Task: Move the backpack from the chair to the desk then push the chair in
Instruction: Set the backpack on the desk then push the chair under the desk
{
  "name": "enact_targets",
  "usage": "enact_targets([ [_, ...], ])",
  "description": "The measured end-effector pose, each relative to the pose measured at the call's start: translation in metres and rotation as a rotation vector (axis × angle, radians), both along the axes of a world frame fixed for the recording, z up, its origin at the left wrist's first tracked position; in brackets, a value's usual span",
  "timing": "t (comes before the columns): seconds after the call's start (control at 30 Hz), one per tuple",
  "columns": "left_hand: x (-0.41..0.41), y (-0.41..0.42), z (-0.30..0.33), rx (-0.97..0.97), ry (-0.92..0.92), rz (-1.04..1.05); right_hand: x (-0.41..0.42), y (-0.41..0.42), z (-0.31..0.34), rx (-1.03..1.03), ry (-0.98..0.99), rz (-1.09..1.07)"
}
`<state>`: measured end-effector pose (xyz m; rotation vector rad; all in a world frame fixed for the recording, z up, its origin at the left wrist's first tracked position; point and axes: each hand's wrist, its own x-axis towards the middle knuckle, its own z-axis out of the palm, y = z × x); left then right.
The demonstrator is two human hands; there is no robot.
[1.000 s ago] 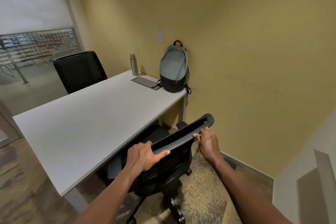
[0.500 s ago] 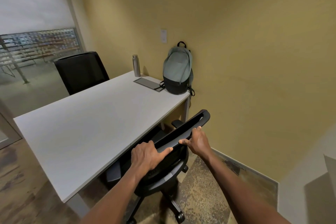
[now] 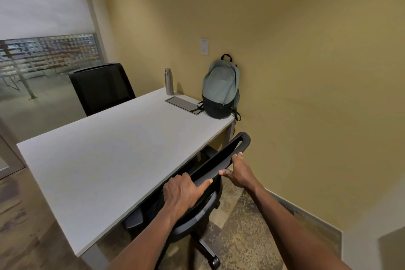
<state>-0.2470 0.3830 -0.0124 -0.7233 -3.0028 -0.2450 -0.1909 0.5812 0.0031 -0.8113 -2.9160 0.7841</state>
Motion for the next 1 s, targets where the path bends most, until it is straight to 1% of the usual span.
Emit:
enact_targets([
  [0.17, -0.017, -0.001, -0.002, 0.024, -0.016, 0.015, -0.025, -0.004, -0.002, -0.003, 0.007, -0.010],
  [0.33, -0.041, -0.011, -0.003, 0.011, -0.003, 0.039, -0.048, -0.019, -0.009, 0.028, 0.142, -0.084],
  [0.4, -0.050, -0.015, -0.004, 0.019, -0.002, 0.061, -0.055, -0.024, -0.009, 0.033, 0.168, -0.094],
  [0.57, -0.067, -0.021, -0.006, 0.061, -0.026, 0.084, -0.073, -0.026, -0.007, 0.033, 0.042, 0.021],
  [0.73, -0.081, -0.025, -0.007, 0.085, -0.011, 0.096, -0.091, -0.026, -0.009, 0.043, -0.033, 0.070],
  [1.0, -0.096, -0.023, -0.007, 0.098, -0.002, 0.125, -0.114, -0.025, -0.010, -0.048, -0.058, 0.118],
])
